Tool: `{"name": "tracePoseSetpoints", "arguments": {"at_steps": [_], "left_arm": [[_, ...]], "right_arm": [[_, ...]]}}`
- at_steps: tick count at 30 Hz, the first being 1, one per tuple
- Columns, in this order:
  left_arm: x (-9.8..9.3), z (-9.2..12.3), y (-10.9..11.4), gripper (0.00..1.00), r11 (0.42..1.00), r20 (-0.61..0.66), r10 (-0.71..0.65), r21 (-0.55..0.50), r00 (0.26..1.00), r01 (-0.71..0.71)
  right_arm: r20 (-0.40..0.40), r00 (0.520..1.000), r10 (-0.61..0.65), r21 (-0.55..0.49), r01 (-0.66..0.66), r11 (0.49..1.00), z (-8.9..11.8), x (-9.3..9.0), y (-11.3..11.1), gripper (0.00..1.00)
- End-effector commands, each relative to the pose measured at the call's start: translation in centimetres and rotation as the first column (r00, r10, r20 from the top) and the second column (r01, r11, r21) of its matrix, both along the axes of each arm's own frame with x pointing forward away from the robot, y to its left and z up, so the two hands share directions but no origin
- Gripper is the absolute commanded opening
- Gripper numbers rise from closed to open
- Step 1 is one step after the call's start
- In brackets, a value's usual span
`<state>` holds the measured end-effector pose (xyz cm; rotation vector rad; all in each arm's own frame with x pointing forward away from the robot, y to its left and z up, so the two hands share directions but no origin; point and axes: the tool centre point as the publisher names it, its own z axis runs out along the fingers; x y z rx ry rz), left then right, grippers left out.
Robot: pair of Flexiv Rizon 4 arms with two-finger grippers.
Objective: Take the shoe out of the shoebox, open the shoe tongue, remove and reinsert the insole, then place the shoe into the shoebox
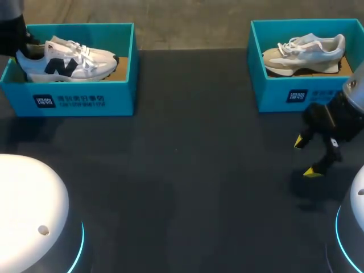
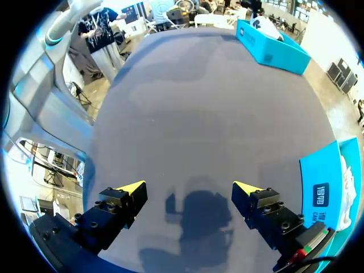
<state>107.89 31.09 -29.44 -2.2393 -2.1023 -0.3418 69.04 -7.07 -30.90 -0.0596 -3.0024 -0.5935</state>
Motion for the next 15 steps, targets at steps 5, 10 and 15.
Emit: {"name": "tracePoseSetpoints", "arguments": {"at_steps": [5,10,15], "left_arm": [[-0.5,-0.6,-0.2,0.0,1.0,-0.016,-0.002,-0.003,1.0,0.002],[-1.0,-1.2,-0.3,0.0,1.0,-0.035,0.01,0.003,0.999,-0.01],[-1.7,-2.4,-0.4,0.0,1.0,-0.055,0.02,0.013,0.998,-0.019]], "right_arm": [[0.001,1.0,-0.001,-0.002,0.001,1.0,0.0,-0.1,0.0,1.0],[0.001,1.0,-0.001,-0.002,0.001,1.0,0.0,-0.1,0.0,1.0],[0.001,1.0,-0.001,-0.002,0.001,1.0,0.0,-0.1,0.0,1.0]]}}
